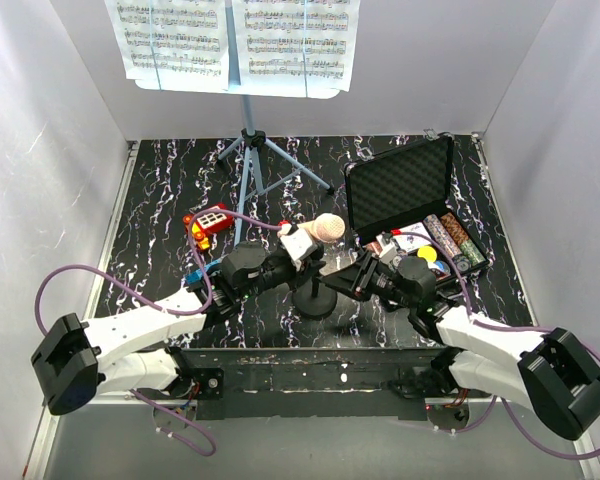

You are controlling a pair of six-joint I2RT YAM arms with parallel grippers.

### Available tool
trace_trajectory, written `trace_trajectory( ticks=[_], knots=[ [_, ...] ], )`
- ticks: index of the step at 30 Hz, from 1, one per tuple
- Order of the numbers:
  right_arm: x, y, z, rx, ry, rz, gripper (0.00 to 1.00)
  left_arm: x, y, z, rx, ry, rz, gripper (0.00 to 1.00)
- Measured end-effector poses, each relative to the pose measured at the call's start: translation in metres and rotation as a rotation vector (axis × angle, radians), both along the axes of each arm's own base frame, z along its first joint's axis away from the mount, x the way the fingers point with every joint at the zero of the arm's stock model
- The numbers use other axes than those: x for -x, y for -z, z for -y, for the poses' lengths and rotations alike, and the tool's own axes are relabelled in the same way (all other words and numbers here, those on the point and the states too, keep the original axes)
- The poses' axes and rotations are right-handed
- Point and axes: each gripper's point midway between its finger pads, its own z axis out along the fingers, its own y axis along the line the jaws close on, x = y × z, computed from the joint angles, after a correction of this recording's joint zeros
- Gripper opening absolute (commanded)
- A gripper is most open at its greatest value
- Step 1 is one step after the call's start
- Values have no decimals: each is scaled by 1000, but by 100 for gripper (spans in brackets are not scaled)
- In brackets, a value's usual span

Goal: Pack up the instrument practice props
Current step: Unscrew the knob on the microphone stand.

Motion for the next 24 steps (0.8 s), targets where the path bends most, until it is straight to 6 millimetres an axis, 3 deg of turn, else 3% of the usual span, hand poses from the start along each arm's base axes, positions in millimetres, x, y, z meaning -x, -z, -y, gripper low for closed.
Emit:
trace_trajectory(
  ticks=[5, 18, 23, 24],
  knots=[
    [-3, -1, -2, 132, -33, 77, 1, -2, 0, -3, 5, -17, 2, 0],
    [-16, -13, 18, 441, -34, 444, 1, -2, 1, 5, 19, 3, 5, 0],
    [-26, -2, 30, 585, 6, 508, 1, -2, 1, 6, 21, 3, 4, 0],
    [-26, 0, 32, 603, 5, 504, 9, -2, 1, 6, 23, 3, 3, 0]
  ],
)
